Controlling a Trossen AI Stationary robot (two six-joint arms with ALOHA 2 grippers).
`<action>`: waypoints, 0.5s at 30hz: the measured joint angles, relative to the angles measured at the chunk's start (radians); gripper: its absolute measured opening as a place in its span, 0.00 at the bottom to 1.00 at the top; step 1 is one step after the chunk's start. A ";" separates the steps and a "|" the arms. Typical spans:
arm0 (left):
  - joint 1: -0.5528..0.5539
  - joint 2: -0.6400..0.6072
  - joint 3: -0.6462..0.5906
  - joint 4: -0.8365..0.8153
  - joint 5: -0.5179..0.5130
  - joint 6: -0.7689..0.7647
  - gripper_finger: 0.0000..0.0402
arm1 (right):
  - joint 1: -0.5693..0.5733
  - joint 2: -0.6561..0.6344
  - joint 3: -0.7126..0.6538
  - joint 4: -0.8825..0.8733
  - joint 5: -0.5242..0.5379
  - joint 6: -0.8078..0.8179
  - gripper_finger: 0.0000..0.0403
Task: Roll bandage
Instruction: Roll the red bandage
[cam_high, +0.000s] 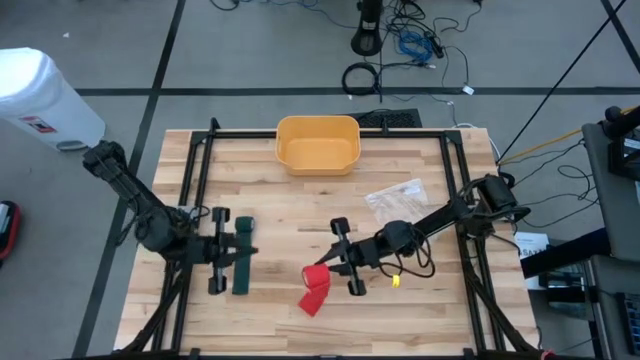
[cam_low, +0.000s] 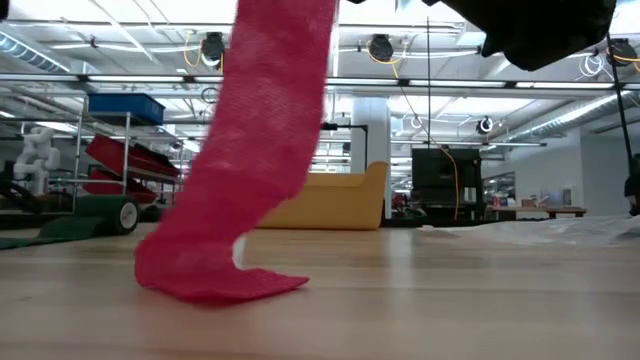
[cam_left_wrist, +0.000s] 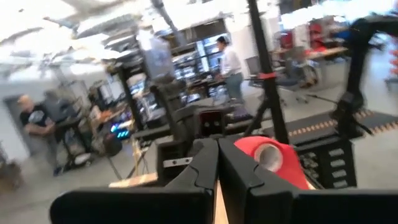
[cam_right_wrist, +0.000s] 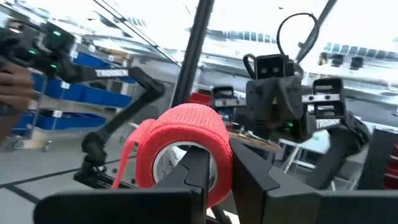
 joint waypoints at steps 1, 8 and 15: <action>0.015 0.008 0.000 0.006 0.000 -0.025 0.05 | 0.000 -0.001 0.000 -0.002 0.018 -0.004 0.10; 0.081 0.110 0.000 0.019 0.000 -0.062 0.07 | -0.005 -0.002 0.000 -0.018 0.198 -0.043 0.10; 0.096 0.200 0.046 0.037 -0.003 -0.061 0.32 | -0.003 -0.056 0.000 -0.146 0.207 -0.060 0.10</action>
